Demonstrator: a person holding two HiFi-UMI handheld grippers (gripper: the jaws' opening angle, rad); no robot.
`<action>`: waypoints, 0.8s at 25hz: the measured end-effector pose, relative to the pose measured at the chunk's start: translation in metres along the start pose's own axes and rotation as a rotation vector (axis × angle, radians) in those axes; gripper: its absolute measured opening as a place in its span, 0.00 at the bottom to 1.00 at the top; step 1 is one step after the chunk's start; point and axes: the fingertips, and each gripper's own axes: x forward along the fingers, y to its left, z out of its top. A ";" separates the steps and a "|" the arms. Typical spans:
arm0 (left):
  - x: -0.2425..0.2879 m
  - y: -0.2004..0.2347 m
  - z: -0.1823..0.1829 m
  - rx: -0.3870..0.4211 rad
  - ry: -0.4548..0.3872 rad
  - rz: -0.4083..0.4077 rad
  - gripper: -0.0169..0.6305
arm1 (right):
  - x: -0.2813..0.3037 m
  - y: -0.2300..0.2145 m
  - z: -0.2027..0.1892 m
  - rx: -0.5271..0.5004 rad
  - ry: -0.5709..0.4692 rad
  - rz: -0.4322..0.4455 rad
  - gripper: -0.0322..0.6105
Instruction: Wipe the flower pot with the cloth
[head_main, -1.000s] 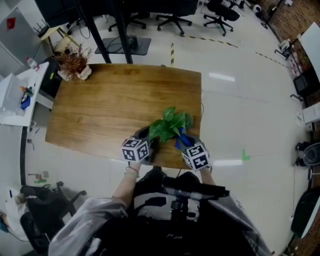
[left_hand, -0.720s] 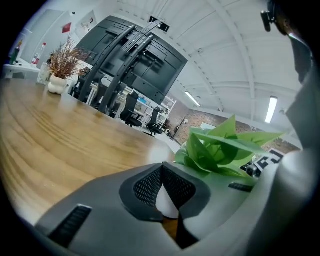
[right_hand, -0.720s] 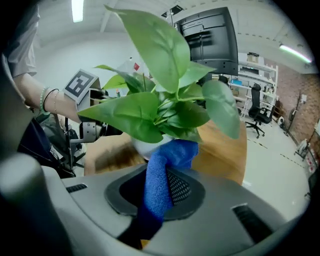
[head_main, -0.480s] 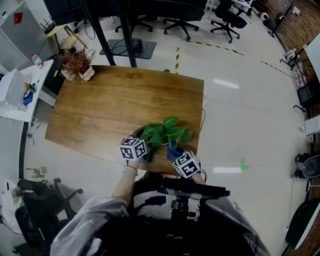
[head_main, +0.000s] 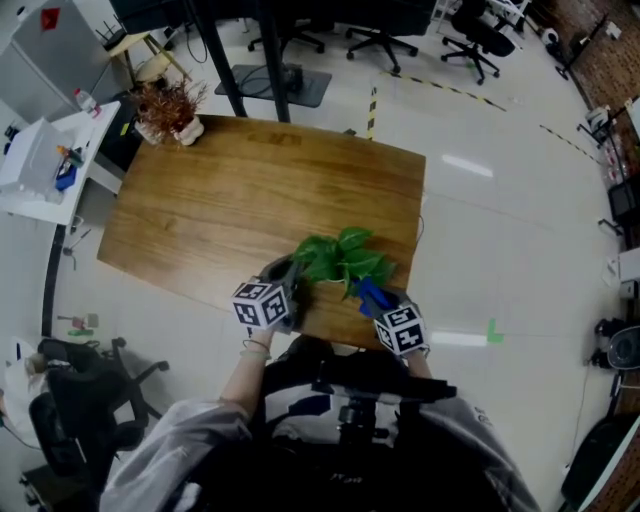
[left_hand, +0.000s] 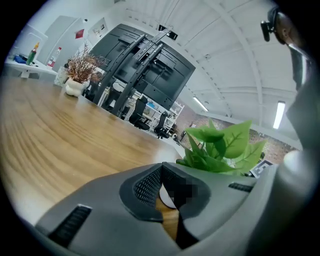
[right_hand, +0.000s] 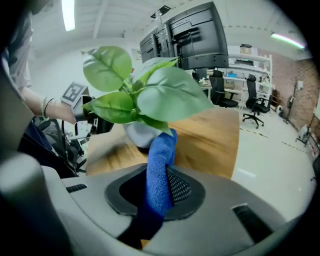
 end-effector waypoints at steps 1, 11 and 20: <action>-0.002 -0.001 -0.005 -0.003 0.010 -0.011 0.04 | 0.000 -0.007 0.003 0.008 -0.015 -0.013 0.16; -0.003 -0.012 -0.020 0.018 0.060 -0.076 0.04 | 0.024 0.019 0.052 -0.136 -0.106 0.067 0.16; 0.006 0.013 -0.006 0.026 0.043 -0.054 0.04 | 0.034 0.069 0.028 -0.167 -0.036 0.114 0.16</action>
